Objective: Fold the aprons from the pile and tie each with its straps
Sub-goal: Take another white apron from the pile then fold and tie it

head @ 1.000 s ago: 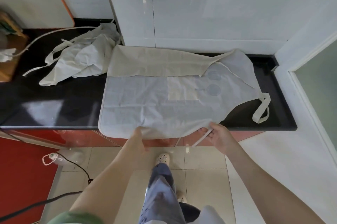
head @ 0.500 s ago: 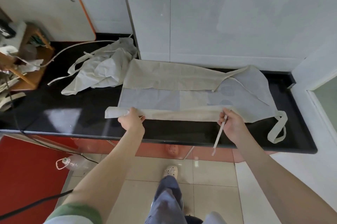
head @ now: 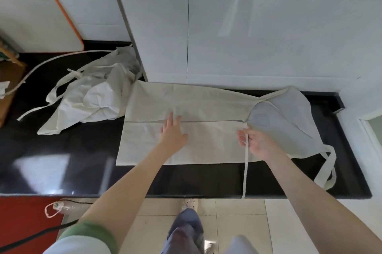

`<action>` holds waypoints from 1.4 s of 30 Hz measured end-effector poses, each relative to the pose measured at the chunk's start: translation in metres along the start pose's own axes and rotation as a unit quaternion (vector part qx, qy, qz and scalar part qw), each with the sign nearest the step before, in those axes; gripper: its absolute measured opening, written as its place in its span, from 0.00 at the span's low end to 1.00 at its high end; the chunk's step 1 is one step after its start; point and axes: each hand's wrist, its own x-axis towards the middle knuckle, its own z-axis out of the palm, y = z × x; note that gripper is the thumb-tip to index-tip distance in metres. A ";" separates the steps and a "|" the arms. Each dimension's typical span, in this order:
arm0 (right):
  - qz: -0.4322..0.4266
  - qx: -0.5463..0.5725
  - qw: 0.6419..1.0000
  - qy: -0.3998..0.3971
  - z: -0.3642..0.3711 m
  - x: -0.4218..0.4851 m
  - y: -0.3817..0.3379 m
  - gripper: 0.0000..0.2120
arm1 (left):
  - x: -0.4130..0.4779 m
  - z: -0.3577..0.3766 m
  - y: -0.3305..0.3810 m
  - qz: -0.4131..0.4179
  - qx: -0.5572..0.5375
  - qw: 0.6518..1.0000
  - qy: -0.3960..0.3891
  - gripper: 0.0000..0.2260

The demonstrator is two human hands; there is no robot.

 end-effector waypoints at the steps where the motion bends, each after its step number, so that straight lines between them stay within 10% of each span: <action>1: -0.004 -0.030 0.999 0.011 0.001 0.007 -0.002 0.05 | 0.010 0.001 0.005 0.036 0.065 0.997 -0.021 0.31; 10: -0.088 -0.427 0.880 0.188 -0.006 0.038 -0.018 0.26 | 0.075 0.025 0.054 0.252 0.256 0.927 -0.107 0.31; 18: -0.186 -0.673 0.702 0.140 -0.012 0.069 -0.019 0.24 | 0.083 0.040 0.039 0.258 0.312 0.892 -0.201 0.33; 26: -0.178 -0.685 0.687 0.164 -0.018 0.069 -0.020 0.34 | 0.066 0.041 0.036 0.237 0.330 0.872 -0.272 0.35; 35: -0.297 -0.658 0.682 0.122 -0.033 0.055 -0.010 0.21 | 0.056 0.033 0.033 0.241 0.346 0.863 -0.277 0.38; 39: -0.291 -0.527 0.788 0.131 -0.032 0.048 -0.008 0.16 | 0.049 0.034 0.052 0.215 0.346 0.886 -0.220 0.50; 42: -0.295 -0.526 0.790 0.108 -0.031 0.045 -0.005 0.09 | 0.047 0.041 0.075 0.199 0.296 0.917 -0.178 0.51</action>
